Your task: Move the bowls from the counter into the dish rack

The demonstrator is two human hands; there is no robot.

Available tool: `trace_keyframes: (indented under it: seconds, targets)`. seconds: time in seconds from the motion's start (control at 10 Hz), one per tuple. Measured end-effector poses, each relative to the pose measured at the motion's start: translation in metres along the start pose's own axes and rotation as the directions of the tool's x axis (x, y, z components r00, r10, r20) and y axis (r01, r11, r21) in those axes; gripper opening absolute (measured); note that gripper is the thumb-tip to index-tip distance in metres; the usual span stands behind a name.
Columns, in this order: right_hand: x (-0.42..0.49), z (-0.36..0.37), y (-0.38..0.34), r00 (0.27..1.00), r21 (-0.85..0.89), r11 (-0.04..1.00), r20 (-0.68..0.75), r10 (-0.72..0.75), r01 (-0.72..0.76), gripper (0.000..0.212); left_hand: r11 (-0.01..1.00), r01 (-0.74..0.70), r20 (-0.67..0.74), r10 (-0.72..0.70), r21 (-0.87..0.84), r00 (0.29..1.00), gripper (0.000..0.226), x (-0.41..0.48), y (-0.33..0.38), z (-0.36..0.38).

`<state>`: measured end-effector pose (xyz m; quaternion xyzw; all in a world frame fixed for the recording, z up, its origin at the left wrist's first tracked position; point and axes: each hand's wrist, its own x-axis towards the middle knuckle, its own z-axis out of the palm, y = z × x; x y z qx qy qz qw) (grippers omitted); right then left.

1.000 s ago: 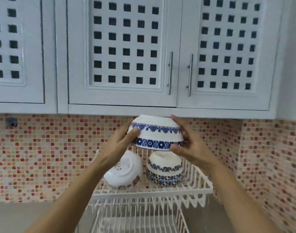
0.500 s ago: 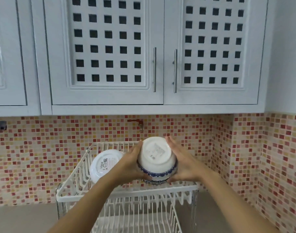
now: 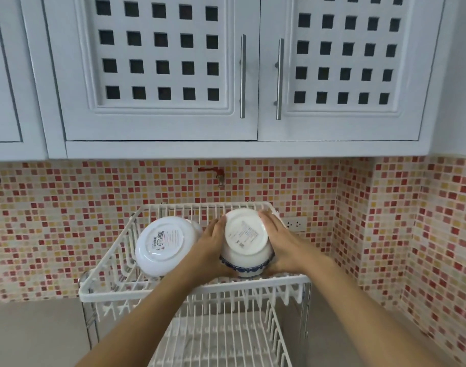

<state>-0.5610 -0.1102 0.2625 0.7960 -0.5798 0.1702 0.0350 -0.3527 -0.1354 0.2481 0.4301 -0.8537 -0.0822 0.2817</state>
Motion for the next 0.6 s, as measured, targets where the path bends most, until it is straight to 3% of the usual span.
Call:
trace_keyframes:
  seconds: [0.3, 0.4, 0.5, 0.6]
  targets:
    - [0.002, 0.003, 0.003, 1.000, 0.038, 0.999, 0.017, 0.024, -0.024, 0.141, 0.998, 0.011, 0.049, -0.015, 0.065, 0.999, 0.122, 0.000, 0.002, 0.000]
    - [0.000, -0.003, 0.004, 0.997, 0.074, 0.997, 0.071, 0.032, -0.037, 0.133, 0.998, 0.062, 0.133, -0.062, 0.005, 0.989, 0.116, 0.000, 0.002, -0.006]
    - [-0.004, -0.006, 0.003, 0.993, 0.155, 0.985, 0.098, 0.062, -0.077, 0.125, 0.993, 0.103, 0.122, -0.096, -0.056, 0.988, 0.107, -0.004, 0.003, -0.014]
    - [-0.010, -0.012, -0.009, 0.996, 0.264, 0.960, 0.008, 0.094, -0.093, 0.101, 0.991, 0.104, 0.031, -0.102, -0.090, 0.994, 0.078, -0.015, 0.011, -0.030]
